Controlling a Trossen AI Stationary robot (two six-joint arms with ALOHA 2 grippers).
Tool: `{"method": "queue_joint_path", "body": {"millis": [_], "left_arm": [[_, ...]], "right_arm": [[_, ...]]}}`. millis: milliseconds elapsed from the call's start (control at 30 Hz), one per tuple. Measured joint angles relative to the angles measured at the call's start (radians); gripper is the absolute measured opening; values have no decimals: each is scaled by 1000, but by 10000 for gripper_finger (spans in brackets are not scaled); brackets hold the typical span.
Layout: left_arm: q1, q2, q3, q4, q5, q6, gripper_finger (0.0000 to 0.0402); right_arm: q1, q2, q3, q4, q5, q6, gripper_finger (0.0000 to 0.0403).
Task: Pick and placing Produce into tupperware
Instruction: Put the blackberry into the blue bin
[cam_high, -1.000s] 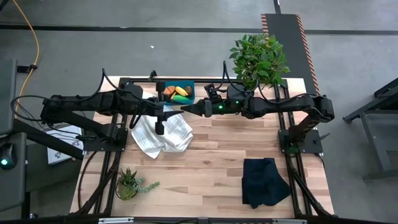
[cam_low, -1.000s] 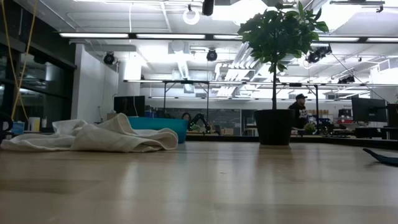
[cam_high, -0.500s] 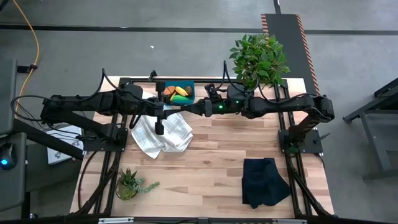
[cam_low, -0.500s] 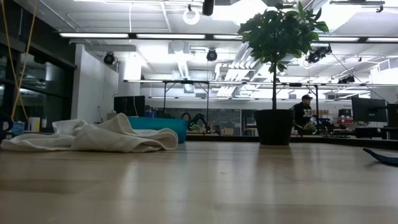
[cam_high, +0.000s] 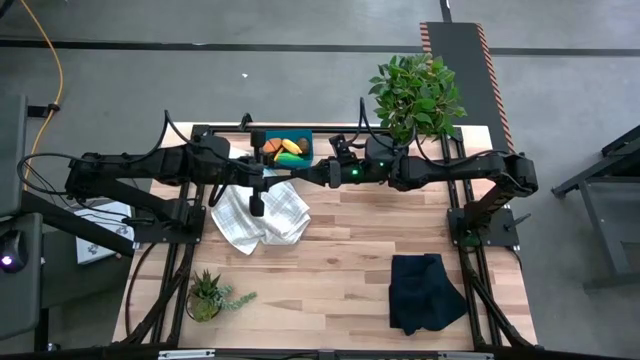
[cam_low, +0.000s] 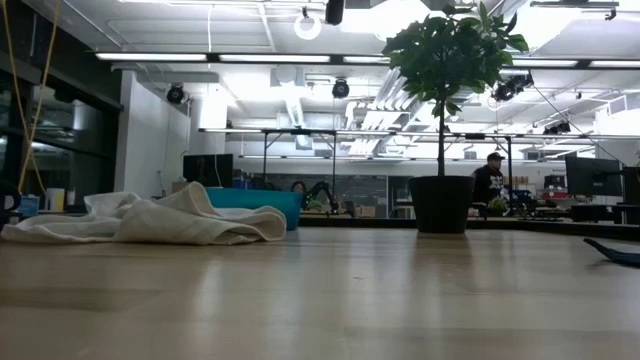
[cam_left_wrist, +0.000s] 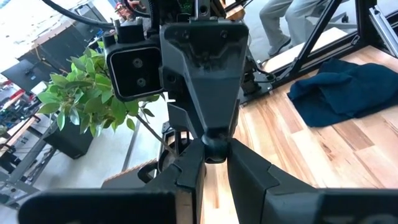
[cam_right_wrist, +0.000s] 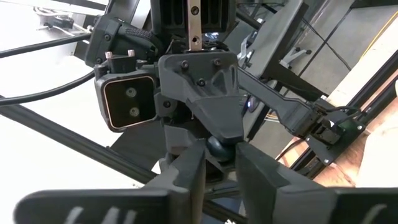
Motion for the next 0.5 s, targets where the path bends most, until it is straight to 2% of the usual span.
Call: {"method": "queue_joint_path", "body": {"millis": [233,500], "left_arm": [[0,0,0,-4,-5,0,53],[1,-3,-2,-20,-39,0,53]], "right_arm": [[0,0,0,-3,33,1,130],[0,-1,1,-75,134,-16,142]]}}
